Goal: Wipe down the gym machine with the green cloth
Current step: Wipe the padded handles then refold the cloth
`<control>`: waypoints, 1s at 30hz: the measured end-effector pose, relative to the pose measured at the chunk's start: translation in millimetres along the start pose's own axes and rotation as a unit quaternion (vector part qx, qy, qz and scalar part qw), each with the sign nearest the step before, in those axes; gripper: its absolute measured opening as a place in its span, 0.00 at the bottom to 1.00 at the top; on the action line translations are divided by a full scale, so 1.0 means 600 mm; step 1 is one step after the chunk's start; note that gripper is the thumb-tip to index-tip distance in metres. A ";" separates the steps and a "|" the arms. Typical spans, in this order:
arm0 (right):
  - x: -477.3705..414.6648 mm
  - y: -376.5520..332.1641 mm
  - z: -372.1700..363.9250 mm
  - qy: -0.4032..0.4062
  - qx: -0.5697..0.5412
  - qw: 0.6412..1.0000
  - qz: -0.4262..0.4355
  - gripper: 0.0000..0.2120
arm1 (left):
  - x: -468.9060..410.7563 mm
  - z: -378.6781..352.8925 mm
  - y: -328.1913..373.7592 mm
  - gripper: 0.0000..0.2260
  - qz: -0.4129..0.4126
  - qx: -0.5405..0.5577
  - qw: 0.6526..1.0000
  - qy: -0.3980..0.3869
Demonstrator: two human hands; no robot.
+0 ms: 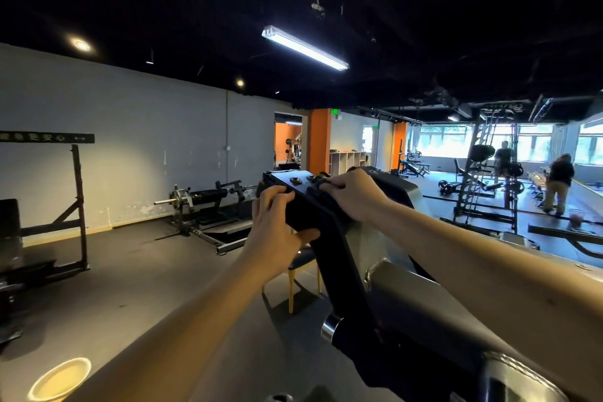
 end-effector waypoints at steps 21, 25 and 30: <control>-0.126 -0.085 -0.063 -0.041 0.068 0.995 0.052 0.11 | 0.000 -0.018 -0.027 0.36 -0.066 0.021 0.996 0.059; -0.122 -0.101 -0.081 -0.107 0.073 0.991 0.040 0.19 | 0.000 -0.012 -0.023 0.37 -0.046 0.004 0.998 0.045; -0.038 -0.078 -0.040 -0.096 0.055 0.992 0.053 0.17 | 0.003 -0.013 -0.020 0.36 -0.030 0.076 0.995 0.049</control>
Point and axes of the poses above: each hand's wrist, its own x-axis away from the middle knuckle, its own z-axis out of the back of the hand, y = z × x, the point moved 6 cm from there along -x, towards the middle knuckle, and after that the axes turned 1 degree about -y, right-handed, at the moved point
